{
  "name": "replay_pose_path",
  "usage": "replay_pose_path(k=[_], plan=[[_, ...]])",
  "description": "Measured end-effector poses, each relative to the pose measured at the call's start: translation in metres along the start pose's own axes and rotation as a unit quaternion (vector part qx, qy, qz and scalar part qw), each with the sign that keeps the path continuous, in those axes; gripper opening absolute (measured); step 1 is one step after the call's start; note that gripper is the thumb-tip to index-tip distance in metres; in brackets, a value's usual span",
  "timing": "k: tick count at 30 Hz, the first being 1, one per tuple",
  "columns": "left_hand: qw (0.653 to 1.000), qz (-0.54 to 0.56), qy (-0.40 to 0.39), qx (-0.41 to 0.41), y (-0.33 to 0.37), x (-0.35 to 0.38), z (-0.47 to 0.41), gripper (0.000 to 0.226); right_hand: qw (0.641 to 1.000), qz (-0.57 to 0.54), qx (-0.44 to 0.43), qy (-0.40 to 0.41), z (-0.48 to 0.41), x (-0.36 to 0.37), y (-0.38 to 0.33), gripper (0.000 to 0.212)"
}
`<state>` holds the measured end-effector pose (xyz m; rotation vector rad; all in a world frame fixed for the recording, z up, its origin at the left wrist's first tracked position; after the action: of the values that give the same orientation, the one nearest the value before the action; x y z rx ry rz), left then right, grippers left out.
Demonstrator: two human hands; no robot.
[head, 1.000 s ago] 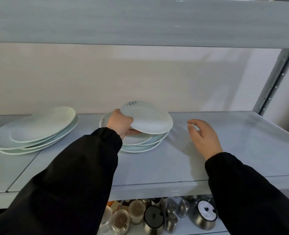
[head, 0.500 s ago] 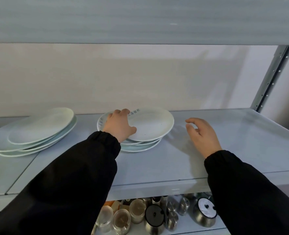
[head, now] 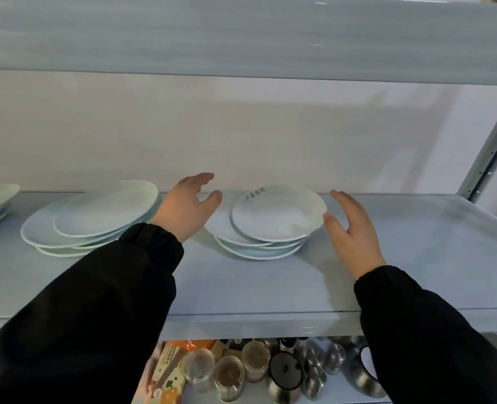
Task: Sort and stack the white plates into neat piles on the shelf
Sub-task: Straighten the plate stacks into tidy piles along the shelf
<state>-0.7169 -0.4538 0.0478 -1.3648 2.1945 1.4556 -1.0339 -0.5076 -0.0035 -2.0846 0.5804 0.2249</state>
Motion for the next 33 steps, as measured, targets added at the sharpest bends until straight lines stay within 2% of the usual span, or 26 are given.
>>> replay_pose_path(k=[7, 11, 23, 33], plan=[[1.000, 0.002, 0.014, -0.004, -0.031, -0.054, 0.012, 0.044, 0.999, -0.010, -0.039, -0.027, 0.014, 0.036, -0.043, 0.056], [0.999, -0.001, 0.030, -0.017, -0.047, -0.079, 0.017, 0.040, 0.988, 0.070, -0.133, -0.013, 0.019, 0.048, -0.068, 0.065], [0.991, -0.050, 0.103, -0.068, -0.056, -0.156, 0.056, 0.037, 0.969, -0.030, -0.201, -0.142, 0.032, 0.107, -0.143, 0.070], [0.958, -0.108, 0.214, -0.154, -0.089, -0.244, 0.135, 0.034, 0.935, -0.088, -0.242, -0.243, 0.087, 0.161, -0.176, 0.073]])
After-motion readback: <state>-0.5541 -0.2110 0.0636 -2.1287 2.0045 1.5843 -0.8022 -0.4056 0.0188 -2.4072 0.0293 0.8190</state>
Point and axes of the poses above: each hand's wrist, its own z-axis away from the middle knuckle, its own x-axis out of the palm, y = z × x, the point moved 3 cm from there along -z, towards the middle knuckle, and after that the axes turned 7 degrees about y, right-handed, at the moved point
